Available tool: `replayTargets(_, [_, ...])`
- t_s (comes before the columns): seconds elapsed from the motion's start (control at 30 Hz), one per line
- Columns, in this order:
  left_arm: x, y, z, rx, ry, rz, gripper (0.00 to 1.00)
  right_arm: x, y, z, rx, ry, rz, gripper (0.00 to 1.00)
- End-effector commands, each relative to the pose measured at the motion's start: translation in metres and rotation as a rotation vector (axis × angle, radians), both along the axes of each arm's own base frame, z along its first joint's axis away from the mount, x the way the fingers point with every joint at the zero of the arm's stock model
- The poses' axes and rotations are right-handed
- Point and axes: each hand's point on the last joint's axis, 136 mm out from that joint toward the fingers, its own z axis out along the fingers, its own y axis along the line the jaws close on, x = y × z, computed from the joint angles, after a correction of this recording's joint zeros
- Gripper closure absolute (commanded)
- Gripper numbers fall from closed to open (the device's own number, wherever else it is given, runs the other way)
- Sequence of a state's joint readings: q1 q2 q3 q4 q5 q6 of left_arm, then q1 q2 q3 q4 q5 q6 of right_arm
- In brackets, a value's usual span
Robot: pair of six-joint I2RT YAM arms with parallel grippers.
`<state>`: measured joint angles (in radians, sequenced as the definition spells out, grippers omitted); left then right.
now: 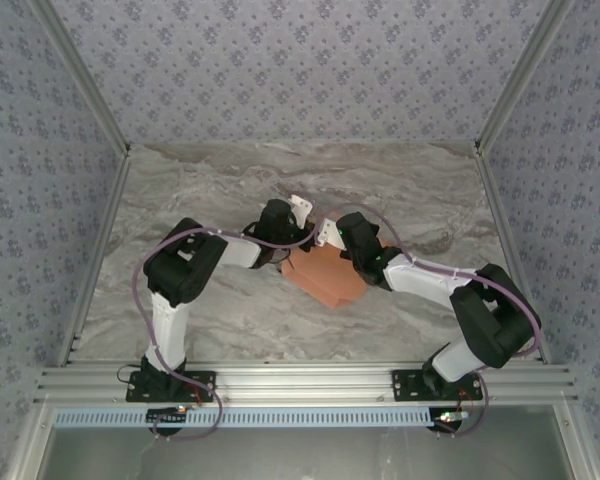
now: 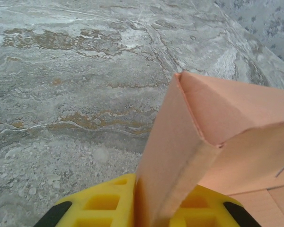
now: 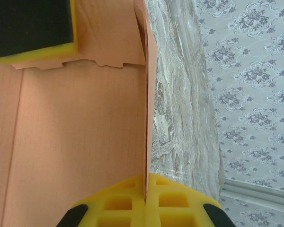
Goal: Fold the paper box
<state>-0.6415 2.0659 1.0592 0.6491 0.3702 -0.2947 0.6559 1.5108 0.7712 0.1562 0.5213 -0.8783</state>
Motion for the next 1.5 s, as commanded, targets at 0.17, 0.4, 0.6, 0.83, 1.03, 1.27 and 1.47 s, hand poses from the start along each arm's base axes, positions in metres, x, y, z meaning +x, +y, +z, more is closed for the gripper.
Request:
replayTargets(0.17, [0.035, 0.025, -0.009, 0.107, 0.013, 0.309, 0.86, -0.012, 0.013, -0.011, 0.011, 0.069, 0.033, 1.0])
replayTargets(0.4, [0.038, 0.051, -0.003, 0.231, -0.029, 0.521, 0.87, -0.018, 0.02, -0.011, 0.038, 0.105, 0.038, 1.0])
replayTargets(0.6, [0.043, 0.067, -0.003, 0.31, -0.044, 0.642, 0.88, -0.025, 0.025, -0.008, 0.088, 0.12, 0.044, 1.0])
replayTargets(0.83, [0.048, 0.083, 0.007, 0.305, -0.085, 0.757, 0.9, -0.035, 0.036, -0.005, 0.188, 0.16, 0.073, 1.0])
replayTargets(1.03, [0.047, 0.098, 0.015, 0.309, -0.134, 0.842, 0.9, -0.042, 0.041, -0.005, 0.249, 0.2, 0.09, 1.0])
replayTargets(1.27, [0.046, 0.106, 0.021, 0.294, -0.144, 0.889, 0.9, -0.047, 0.045, -0.006, 0.322, 0.239, 0.095, 1.0])
replayTargets(1.47, [0.039, 0.079, 0.026, 0.238, -0.176, 0.752, 0.88, -0.046, 0.044, -0.004, 0.354, 0.249, 0.088, 1.0])
